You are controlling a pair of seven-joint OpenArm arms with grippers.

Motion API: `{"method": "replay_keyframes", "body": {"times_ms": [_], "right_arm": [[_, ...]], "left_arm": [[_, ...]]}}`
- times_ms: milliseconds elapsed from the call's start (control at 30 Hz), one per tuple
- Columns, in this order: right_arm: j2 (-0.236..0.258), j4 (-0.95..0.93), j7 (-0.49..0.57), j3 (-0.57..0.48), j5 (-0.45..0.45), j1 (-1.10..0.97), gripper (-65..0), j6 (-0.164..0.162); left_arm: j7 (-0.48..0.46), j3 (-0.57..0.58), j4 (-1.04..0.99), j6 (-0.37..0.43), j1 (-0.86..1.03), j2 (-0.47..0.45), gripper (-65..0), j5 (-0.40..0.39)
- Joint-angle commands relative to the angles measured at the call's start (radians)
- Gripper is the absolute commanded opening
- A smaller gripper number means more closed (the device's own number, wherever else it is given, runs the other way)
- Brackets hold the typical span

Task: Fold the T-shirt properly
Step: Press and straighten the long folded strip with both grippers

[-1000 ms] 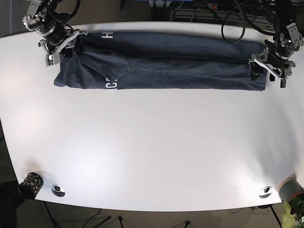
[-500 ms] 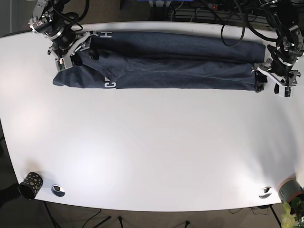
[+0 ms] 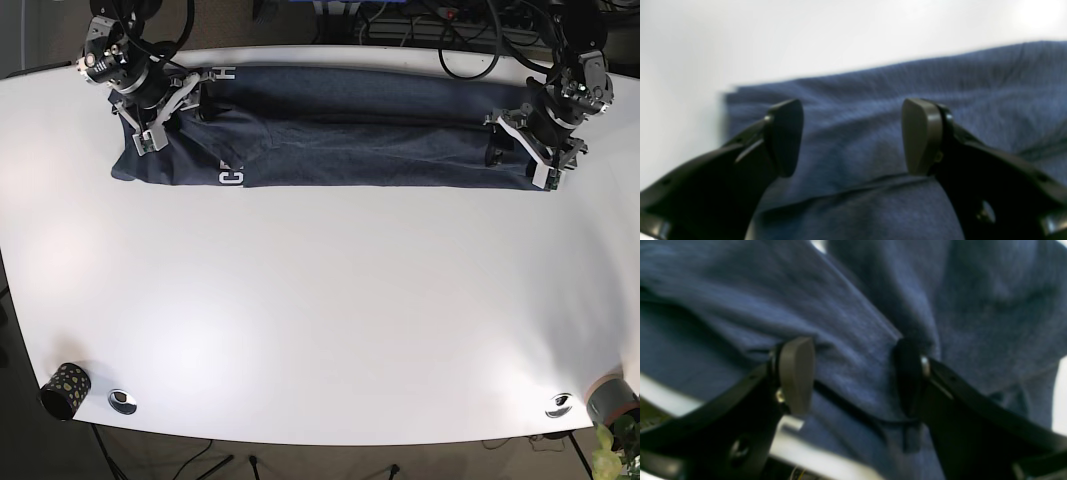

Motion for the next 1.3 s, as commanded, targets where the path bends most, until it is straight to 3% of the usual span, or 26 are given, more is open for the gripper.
{"method": "replay_keyframes", "body": {"times_ms": [0, 567, 867, 1133, 1267], "right_arm": [[0.008, -0.032, 0.016, 0.004, -0.015, 0.025, -28.4, 0.000], [0.012, -0.382, 0.018, 0.000, -0.048, 0.375, -28.5, -0.005], [0.008, -0.302, 0.010, 0.000, -0.046, 0.431, -28.5, -0.006], [0.009, -0.250, -0.007, 0.000, -0.046, 0.408, -28.5, -0.003], [0.009, -0.250, -0.007, 0.001, -0.046, 0.395, -28.5, -0.002]], "left_arm": [[-0.022, -0.011, -0.026, 0.000, -0.005, -0.014, -22.5, -0.009], [-0.028, -0.005, -0.461, -0.003, -0.319, -0.120, -22.4, -0.009], [-0.019, -0.022, -0.365, -0.005, -0.376, -0.123, -22.2, -0.018], [0.148, -0.225, -0.177, -0.007, -0.335, -0.048, -21.0, -0.020], [0.254, -0.353, -0.158, -0.071, -0.335, -0.002, -7.5, -0.020]]}}
